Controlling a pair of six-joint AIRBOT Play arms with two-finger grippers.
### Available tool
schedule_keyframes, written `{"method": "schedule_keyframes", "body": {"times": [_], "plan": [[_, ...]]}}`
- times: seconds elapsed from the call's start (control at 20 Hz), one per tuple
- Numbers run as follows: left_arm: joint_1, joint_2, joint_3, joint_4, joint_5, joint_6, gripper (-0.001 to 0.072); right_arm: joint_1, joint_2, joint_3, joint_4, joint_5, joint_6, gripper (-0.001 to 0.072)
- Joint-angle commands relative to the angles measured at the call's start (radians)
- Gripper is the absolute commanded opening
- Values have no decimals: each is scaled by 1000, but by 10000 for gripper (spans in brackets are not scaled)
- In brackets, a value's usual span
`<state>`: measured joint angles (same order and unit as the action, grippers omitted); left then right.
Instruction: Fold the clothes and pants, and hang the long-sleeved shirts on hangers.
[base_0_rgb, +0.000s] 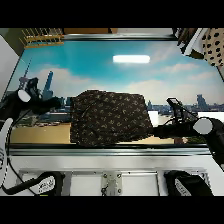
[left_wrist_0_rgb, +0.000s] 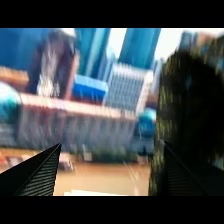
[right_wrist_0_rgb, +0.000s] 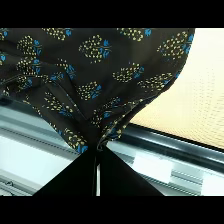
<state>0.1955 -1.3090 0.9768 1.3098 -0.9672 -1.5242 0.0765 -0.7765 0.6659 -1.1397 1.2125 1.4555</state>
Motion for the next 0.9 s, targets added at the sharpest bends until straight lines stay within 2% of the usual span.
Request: {"method": "schedule_keyframes", "body": {"times": [0.0, 0.1, 0.3, 0.4, 0.5, 0.65, 0.7, 0.85], "plan": [[74, 147, -243, -254, -205, 186, 683, 0, 1, 0, 0, -31, 0, 7], [77, 219, -380, -292, -236, 209, 683, 0, 1, 0, 1, -35, 0, 7], [76, 288, -546, -293, -129, 208, 683, 0, 1, 0, 5, -35, 0, 7], [76, 274, -576, -325, -92, 209, 683, 0, 1, 0, 20, -35, -1, 7], [76, 224, -580, -404, -84, 260, 682, 0, 1, 0, 31, -35, -1, 7], [51, 146, -578, -443, -87, 272, 681, 0, 1, 0, 31, -35, -1, 7], [24, 126, -578, -441, -88, 272, 616, 0, 1, 0, 30, -35, -1, 7], [-45, 124, -576, -442, -71, 268, 100, 0, 1, 0, 30, -38, -1, 7]]}}
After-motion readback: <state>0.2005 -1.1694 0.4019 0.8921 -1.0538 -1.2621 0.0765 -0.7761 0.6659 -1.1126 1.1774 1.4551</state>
